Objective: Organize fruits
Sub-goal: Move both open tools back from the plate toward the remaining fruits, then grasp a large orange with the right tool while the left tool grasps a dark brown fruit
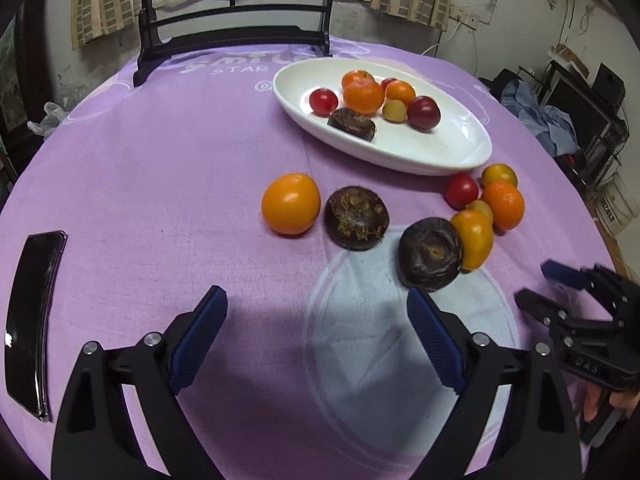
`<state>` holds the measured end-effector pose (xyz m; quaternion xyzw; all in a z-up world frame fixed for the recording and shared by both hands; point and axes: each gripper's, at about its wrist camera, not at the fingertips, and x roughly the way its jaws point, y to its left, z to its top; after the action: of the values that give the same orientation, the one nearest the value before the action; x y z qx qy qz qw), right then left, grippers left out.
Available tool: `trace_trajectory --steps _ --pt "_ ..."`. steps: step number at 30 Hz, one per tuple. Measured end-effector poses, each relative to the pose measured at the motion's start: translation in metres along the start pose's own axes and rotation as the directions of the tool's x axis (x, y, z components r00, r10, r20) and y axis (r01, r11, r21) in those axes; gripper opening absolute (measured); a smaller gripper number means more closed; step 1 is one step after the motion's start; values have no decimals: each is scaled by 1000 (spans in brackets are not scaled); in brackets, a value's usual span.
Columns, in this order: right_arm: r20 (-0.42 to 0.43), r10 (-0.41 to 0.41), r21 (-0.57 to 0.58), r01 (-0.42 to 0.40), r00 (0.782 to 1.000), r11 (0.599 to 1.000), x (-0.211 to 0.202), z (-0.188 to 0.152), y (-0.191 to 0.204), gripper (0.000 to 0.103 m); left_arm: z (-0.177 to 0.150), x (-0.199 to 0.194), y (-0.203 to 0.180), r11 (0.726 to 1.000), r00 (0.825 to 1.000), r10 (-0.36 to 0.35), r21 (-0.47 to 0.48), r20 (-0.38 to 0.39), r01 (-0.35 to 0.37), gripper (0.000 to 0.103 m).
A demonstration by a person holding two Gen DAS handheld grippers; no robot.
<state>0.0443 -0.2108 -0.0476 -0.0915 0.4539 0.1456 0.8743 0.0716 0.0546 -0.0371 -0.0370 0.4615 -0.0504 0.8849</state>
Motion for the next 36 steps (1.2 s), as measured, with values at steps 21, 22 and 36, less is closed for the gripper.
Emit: trace_trajectory --steps 21,22,36 --pt "5 76 38 -76 997 996 22 48 -7 44 -8 0 -18 996 998 -66 58 -23 68 89" --pt "10 81 50 -81 997 995 16 42 -9 44 -8 0 -18 996 997 -72 58 -23 74 89" --pt "55 144 86 -148 988 985 -16 -5 -23 44 -9 13 -47 993 998 -8 121 -69 16 89"
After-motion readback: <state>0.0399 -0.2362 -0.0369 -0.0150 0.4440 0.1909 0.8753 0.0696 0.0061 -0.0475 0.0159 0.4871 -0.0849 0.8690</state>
